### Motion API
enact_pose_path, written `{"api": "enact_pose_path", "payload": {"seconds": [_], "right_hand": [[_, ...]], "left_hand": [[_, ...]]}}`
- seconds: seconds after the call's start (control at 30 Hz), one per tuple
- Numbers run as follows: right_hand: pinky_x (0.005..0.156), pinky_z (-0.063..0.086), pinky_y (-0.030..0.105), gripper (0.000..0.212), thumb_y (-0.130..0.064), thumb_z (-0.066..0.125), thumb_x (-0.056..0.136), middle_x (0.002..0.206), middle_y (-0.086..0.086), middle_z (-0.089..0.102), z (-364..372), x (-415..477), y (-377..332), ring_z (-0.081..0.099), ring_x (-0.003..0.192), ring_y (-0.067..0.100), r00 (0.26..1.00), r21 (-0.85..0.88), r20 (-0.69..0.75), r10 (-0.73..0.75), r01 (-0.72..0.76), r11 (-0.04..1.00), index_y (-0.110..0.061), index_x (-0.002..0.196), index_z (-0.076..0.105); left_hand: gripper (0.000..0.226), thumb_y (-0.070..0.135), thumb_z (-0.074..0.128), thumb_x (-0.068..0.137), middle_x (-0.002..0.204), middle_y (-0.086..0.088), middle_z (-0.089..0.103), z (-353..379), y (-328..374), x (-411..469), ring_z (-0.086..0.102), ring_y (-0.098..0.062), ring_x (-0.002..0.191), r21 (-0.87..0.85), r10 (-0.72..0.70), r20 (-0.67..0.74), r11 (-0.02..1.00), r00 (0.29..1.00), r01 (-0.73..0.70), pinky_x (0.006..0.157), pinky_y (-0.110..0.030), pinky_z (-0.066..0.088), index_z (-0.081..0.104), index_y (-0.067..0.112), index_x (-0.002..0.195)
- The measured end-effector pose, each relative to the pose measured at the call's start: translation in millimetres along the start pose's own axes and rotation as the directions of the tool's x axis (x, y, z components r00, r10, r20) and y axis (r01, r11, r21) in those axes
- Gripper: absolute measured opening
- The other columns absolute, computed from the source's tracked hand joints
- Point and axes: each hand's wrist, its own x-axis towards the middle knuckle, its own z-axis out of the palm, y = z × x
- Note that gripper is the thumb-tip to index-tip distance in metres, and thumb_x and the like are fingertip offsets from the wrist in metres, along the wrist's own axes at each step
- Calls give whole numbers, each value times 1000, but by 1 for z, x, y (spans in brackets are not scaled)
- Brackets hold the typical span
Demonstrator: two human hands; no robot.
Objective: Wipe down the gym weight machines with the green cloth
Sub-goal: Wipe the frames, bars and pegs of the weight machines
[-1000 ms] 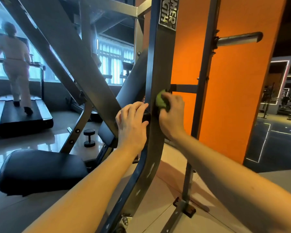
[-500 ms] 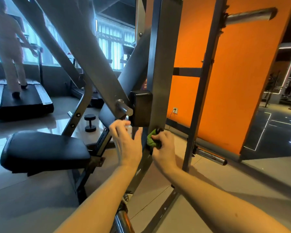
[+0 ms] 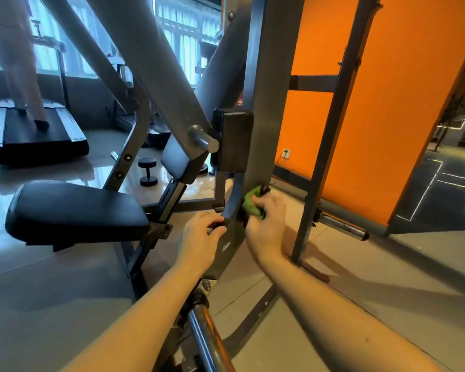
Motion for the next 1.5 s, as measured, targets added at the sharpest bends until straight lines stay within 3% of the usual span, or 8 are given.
{"api": "enact_pose_path", "payload": {"seconds": [0.17,0.37,0.5,0.73,1.0,1.23,1.4,1.5], "right_hand": [[84,45,29,34,16,63,72,96,-3,56,-6,-30,6,54,99,20,974,-48,186,125,-118,992,-14,87,68],[90,49,29,35,14,64,76,106,3,59,-19,38,-13,56,102,19,998,-25,37,43,-42,999,-10,102,70],[87,49,28,30,15,60,76,101,2,57,-1,0,2,55,99,18,998,21,-12,66,-66,998,-9,93,68],[86,49,33,30,15,64,76,94,-7,57,-9,-30,9,55,95,11,962,-38,237,140,-134,990,-10,89,71],[85,44,18,27,14,61,79,102,5,59,-3,12,-5,55,99,18,1000,28,-15,28,-27,999,-8,92,68],[84,52,40,29,13,65,78,95,-4,58,3,-69,20,57,93,13,941,-26,297,162,-162,986,-15,86,71],[94,51,30,37,14,62,83,106,-4,59,-17,36,-13,57,104,16,990,63,-6,141,-140,988,-17,101,70],[88,49,27,36,15,60,80,102,-1,58,-5,20,-11,56,100,18,995,54,-26,95,-94,994,-17,96,67]], "left_hand": [[19,16,74,92,102,12,61,0,7,-3,60,-2,94,-25,-30,-30,999,999,29,75,-8,44,73,19,110],[12,18,76,90,100,8,63,3,0,2,63,-7,92,-33,-90,-10,995,996,90,85,-34,55,72,20,101],[13,19,75,90,99,10,62,4,-4,6,60,0,90,-51,-85,-4,995,996,85,82,-26,51,70,19,102],[13,18,74,92,99,9,60,0,1,6,60,0,90,-33,-64,19,997,998,64,74,-11,42,71,17,104],[11,20,74,92,105,6,62,-1,-3,7,60,-4,96,-56,-76,30,995,997,77,81,-17,45,70,19,102],[7,19,74,91,104,4,62,-7,4,7,62,-12,100,-37,-49,70,998,996,52,92,-39,54,72,17,98],[7,21,74,92,104,6,63,-9,-7,-9,62,-11,101,-5,-88,70,996,994,89,92,-39,55,74,19,98],[7,19,74,92,104,7,63,-8,-13,-13,62,-8,99,-34,-97,59,995,994,99,90,-30,54,73,17,99]]}}
